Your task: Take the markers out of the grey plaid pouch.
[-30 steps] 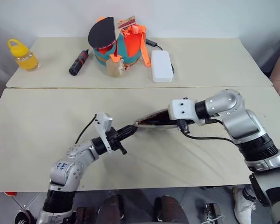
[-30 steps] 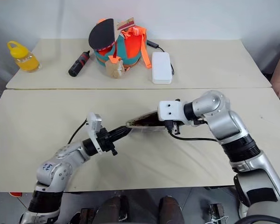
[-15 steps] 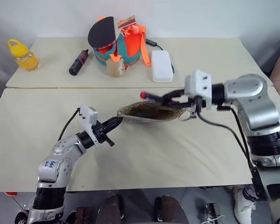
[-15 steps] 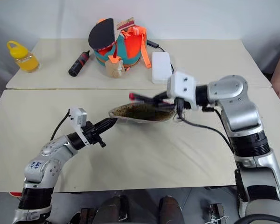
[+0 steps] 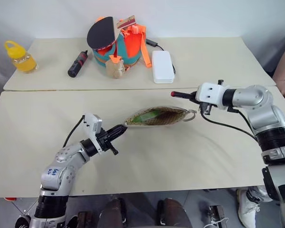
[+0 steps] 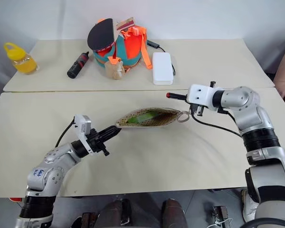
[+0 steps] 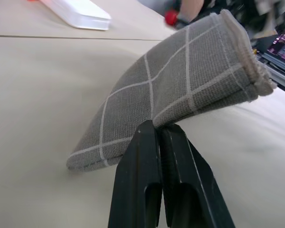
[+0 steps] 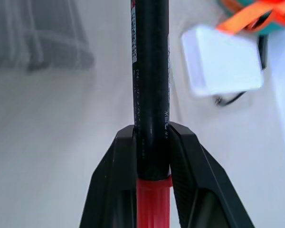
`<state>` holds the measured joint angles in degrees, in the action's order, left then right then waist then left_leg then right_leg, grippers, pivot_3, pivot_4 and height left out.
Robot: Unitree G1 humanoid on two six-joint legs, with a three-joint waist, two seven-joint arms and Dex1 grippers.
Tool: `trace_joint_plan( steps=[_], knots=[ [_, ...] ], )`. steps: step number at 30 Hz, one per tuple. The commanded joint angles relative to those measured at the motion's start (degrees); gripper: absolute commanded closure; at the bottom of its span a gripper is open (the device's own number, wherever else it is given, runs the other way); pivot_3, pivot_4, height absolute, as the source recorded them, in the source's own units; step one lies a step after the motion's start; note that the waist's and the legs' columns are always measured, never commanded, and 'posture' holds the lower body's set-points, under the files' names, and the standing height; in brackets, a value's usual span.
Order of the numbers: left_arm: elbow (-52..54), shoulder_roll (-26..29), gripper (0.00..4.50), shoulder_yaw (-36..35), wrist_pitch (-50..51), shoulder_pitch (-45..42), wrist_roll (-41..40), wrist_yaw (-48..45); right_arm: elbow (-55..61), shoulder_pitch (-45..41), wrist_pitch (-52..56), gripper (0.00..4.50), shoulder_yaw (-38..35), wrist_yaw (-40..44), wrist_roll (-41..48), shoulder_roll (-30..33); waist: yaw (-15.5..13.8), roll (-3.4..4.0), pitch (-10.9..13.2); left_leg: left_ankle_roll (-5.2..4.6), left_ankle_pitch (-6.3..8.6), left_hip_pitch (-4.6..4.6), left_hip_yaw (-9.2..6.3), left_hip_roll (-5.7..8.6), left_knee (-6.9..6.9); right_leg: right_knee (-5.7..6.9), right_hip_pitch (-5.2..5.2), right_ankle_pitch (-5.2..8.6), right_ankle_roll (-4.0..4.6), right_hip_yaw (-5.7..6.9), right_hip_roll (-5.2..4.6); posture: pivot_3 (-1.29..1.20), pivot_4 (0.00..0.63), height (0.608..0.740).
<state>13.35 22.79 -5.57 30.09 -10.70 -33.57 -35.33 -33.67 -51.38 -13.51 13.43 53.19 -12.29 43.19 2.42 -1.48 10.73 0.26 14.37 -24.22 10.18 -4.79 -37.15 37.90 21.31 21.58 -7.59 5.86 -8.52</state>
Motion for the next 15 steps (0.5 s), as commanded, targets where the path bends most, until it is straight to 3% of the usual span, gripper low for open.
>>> trace_joint_plan(
  steps=[1, 8, 15],
  knots=[
    [3.1, 1.0, 4.50, -1.2, -0.4, 0.2, -1.3, -1.3, -5.5, -0.3, -5.0, 3.92, 1.2, -3.9, -4.4, 1.7, 0.0, 0.00, 0.0, 0.00, 0.00, 0.00, -0.02, 0.00, -0.01, 0.00, -0.02, 0.00, 0.00, 0.01, 0.00, 0.00, 0.150, 0.740],
    [3.0, 1.7, 4.50, -2.0, -0.3, 0.6, -1.8, -1.9, -11.5, -0.4, -3.6, 3.92, 1.0, -6.2, -5.3, 0.4, 0.1, 0.01, 0.0, 0.00, 0.00, 0.00, -0.02, 0.00, -0.01, -0.01, -0.02, 0.00, 0.00, 0.00, 0.00, 0.00, 0.150, 0.740],
    [2.8, 1.3, 4.50, -1.0, -1.4, 0.8, -0.6, -2.6, -11.7, 0.9, -4.9, 3.92, 1.0, -3.3, -4.0, 0.2, 0.4, 0.01, 0.0, 0.00, 0.00, 0.00, -0.03, 0.00, -0.02, 0.01, -0.03, 0.00, 0.00, 0.00, 0.00, 0.00, 0.150, 0.740]
  ],
)
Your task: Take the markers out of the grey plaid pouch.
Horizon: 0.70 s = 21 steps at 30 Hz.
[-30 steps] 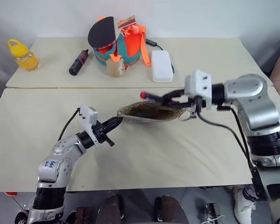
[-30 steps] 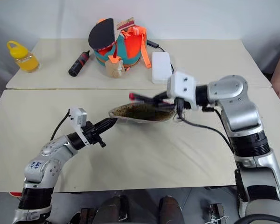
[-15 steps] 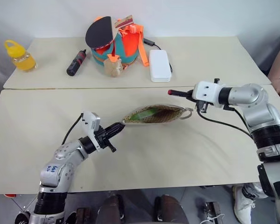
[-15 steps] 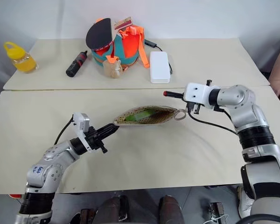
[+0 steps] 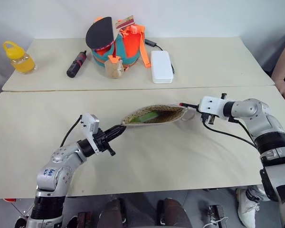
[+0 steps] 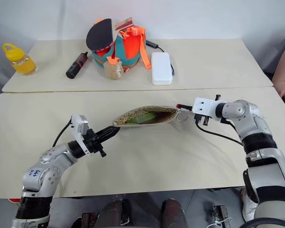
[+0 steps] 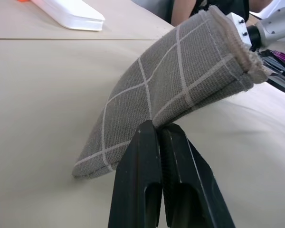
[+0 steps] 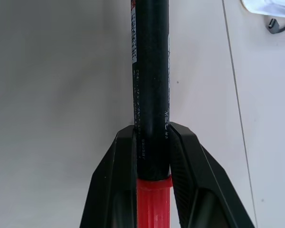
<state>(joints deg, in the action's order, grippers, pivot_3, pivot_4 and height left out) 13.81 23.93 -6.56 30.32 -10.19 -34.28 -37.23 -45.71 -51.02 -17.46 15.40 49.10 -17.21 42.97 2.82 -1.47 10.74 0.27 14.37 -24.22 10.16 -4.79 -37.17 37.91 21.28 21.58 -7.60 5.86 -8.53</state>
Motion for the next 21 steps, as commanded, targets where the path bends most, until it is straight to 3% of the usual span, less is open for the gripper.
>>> trace_joint_plan(
  steps=[1, 4, 11, 18, 21],
  knots=[
    [2.3, 0.1, 4.50, 0.1, -1.8, 0.3, 0.2, -0.7, 0.6, 0.7, -0.9, 3.92, -0.9, 1.0, 0.9, 0.4, 0.0, 0.00, 0.0, 0.00, 0.00, 0.00, 0.00, 0.00, 0.00, 0.00, -0.01, 0.00, 0.00, 0.00, 0.00, 0.00, 0.150, 0.740],
    [2.6, -0.1, 4.50, 0.6, -1.9, 0.5, 0.3, -0.6, 1.4, 1.0, 0.7, 3.92, -1.6, 2.7, 2.5, 0.1, 0.1, 0.00, 0.0, 0.00, 0.00, 0.01, -0.01, 0.00, -0.01, -0.01, -0.03, 0.00, 0.00, 0.01, 0.00, 0.00, 0.150, 0.740],
    [2.7, -0.4, 4.50, 1.0, -2.1, 0.5, 0.5, -0.5, 4.1, 1.1, 2.1, 1.62, -2.1, 3.8, 2.8, 0.9, 0.2, 0.00, 0.0, 0.00, 0.00, 0.02, -0.03, 0.00, -0.01, 0.01, -0.04, 0.00, 0.00, 0.01, 0.00, 0.00, 0.150, 0.740],
    [2.4, -0.6, 4.50, 1.7, -2.5, 0.3, 0.9, -0.7, 6.4, -1.6, 2.8, 1.62, -5.7, 5.4, 6.6, 1.2, 0.2, 0.00, 0.0, 0.00, 0.00, 0.01, -0.02, 0.00, -0.02, 0.00, -0.03, 0.00, 0.00, 0.00, 0.00, 0.00, 0.150, 0.740],
    [2.4, -0.6, 4.50, 1.7, -2.5, 0.3, 0.9, -0.7, 11.6, -3.4, 4.7, 1.62, -9.2, 7.3, 12.9, -0.6, 0.3, 0.01, 0.0, 0.00, 0.00, 0.01, -0.02, 0.00, -0.01, 0.01, -0.02, 0.00, 0.00, 0.00, 0.00, 0.00, 0.150, 0.740]
  ],
)
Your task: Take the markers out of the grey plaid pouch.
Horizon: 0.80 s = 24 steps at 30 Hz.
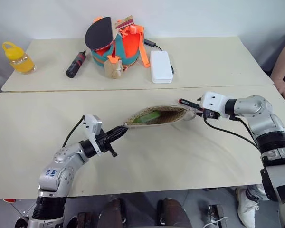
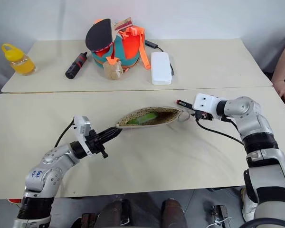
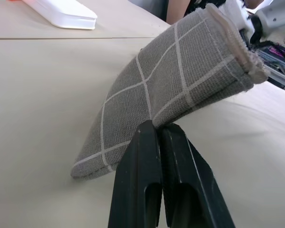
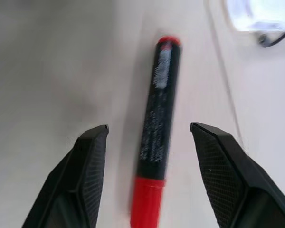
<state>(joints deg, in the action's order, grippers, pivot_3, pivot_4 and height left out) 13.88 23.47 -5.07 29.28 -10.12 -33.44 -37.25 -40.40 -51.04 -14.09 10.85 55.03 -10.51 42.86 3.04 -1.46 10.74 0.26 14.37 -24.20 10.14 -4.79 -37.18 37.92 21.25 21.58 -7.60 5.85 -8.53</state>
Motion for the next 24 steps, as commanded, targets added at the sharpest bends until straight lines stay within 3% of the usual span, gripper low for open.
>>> trace_joint_plan(
  steps=[1, 6, 10, 14, 19, 21, 24],
  knots=[
    [2.3, -0.1, 4.50, 0.3, -1.4, 0.1, 0.0, -0.7, 8.6, -4.0, 2.3, 1.62, -5.7, 2.2, 8.5, -1.2, 0.1, 0.01, 0.0, 0.00, 0.00, 0.00, 0.01, 0.00, 0.00, 0.01, 0.01, 0.00, 0.00, -0.01, 0.00, 0.00, 0.150, 0.740],
    [1.7, -0.4, 4.50, 0.5, -1.6, -0.6, 0.5, -0.3, 29.7, -1.8, 19.3, 1.62, -8.7, 10.7, 26.2, -4.9, -0.2, 0.03, 0.0, 0.00, 0.00, 0.00, -0.06, -0.03, 0.02, 0.04, 0.02, 0.00, 0.00, 0.01, 0.02, 0.00, 0.150, 0.740],
    [1.5, -0.9, 4.50, 0.8, -1.9, -0.9, 0.7, 0.2, 43.7, 4.5, 30.0, 2.93, -6.0, 14.9, 31.7, -2.4, -1.7, 0.01, 0.0, -0.06, 0.05, -0.03, -0.14, 0.01, 0.01, -0.06, -0.08, 0.00, 0.00, 0.07, -0.01, 0.00, 0.150, 0.740],
    [2.7, -1.4, 4.50, 0.6, 0.1, 0.1, -0.8, 0.9, 47.9, 7.3, 30.5, 4.40, -2.1, 14.3, 26.6, -0.9, -2.1, 0.01, 0.0, -0.12, 0.09, -0.09, -0.11, 0.09, -0.08, -0.14, -0.10, -0.02, -0.04, 0.08, -0.08, 0.00, 0.150, 0.740],
    [4.9, -2.1, 4.50, 0.4, 3.7, 1.7, -4.1, 1.5, 48.0, 8.2, 24.6, 4.46, 2.2, 10.0, 19.9, -4.7, -1.2, 0.02, 0.0, -0.05, 0.06, -0.05, -0.10, 0.01, -0.04, -0.07, -0.05, -0.02, -0.03, 0.07, 0.00, 0.00, 0.150, 0.740],
    [5.6, -3.3, 4.50, 0.1, 5.9, 0.5, -6.5, 2.7, 45.1, 7.7, 20.1, 4.46, 5.2, 8.4, 13.5, -4.3, -1.3, 0.02, 0.0, -0.01, 0.03, -0.05, -0.08, 0.00, -0.04, 0.00, 0.00, -0.01, -0.02, 0.05, 0.01, 0.00, 0.150, 0.740],
    [6.7, -4.7, 4.50, 0.3, 9.2, -1.0, -9.3, 4.1, 42.8, 7.8, 16.4, 4.46, 6.5, 9.9, 10.8, -2.9, -1.5, 0.01, 0.0, -0.03, 0.03, -0.06, -0.08, 0.02, -0.10, -0.03, -0.04, -0.01, -0.02, 0.04, -0.01, 0.00, 0.150, 0.740]
  ],
)
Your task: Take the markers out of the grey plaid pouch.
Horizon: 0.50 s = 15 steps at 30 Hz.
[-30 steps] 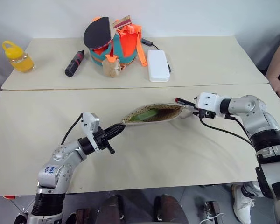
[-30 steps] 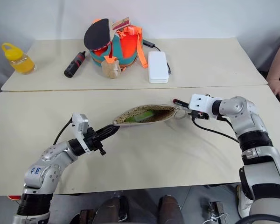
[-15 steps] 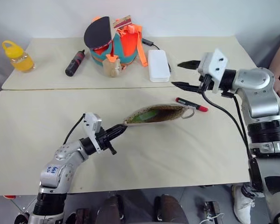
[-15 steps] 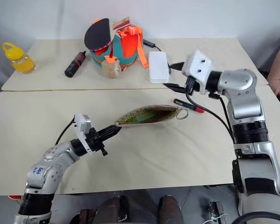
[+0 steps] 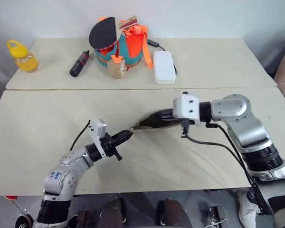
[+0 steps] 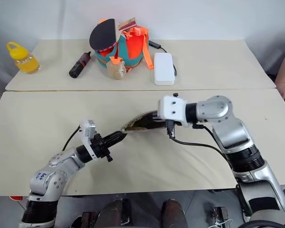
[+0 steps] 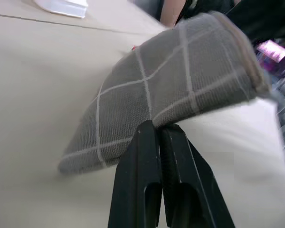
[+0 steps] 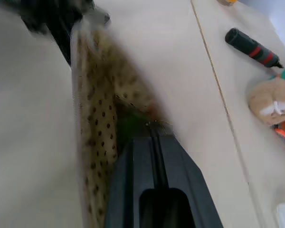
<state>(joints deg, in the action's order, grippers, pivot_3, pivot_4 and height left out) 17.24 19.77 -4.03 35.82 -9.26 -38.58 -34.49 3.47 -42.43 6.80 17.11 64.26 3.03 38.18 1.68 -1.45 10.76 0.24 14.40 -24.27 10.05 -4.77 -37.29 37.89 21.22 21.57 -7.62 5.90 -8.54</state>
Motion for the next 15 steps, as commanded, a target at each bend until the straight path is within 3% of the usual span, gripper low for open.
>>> trace_joint_plan(
  steps=[1, 6, 15],
  knots=[
    [3.8, -1.4, 4.50, -0.9, 3.7, -2.1, -5.2, 1.8, -1.6, -0.9, -5.1, 4.46, -0.1, 1.3, -2.8, 2.1, -0.3, 0.00, 0.0, -0.01, 0.00, 0.00, -0.02, 0.02, -0.01, 0.00, -0.02, 0.00, 0.00, 0.01, -0.01, 0.00, 0.150, 0.740],
    [5.9, -0.7, 4.50, -1.9, 10.8, -1.9, -12.0, 2.7, -3.2, -3.3, -5.5, 4.46, -1.3, 4.4, -2.2, 4.0, 0.1, 0.00, 0.0, -0.03, 0.01, 0.01, -0.04, 0.00, 0.04, -0.03, -0.04, 0.00, 0.00, 0.02, -0.01, 0.00, 0.150, 0.740],
    [5.7, 0.5, 4.50, -5.6, 18.4, -1.4, -22.4, 4.6, 4.8, -6.8, 10.8, 4.46, -0.2, 14.2, 3.1, 7.0, -0.1, 0.00, 0.0, -0.01, 0.00, 0.05, -0.07, -0.01, 0.04, -0.04, -0.07, 0.00, 0.01, 0.01, 0.01, 0.00, 0.150, 0.740]
  ],
)
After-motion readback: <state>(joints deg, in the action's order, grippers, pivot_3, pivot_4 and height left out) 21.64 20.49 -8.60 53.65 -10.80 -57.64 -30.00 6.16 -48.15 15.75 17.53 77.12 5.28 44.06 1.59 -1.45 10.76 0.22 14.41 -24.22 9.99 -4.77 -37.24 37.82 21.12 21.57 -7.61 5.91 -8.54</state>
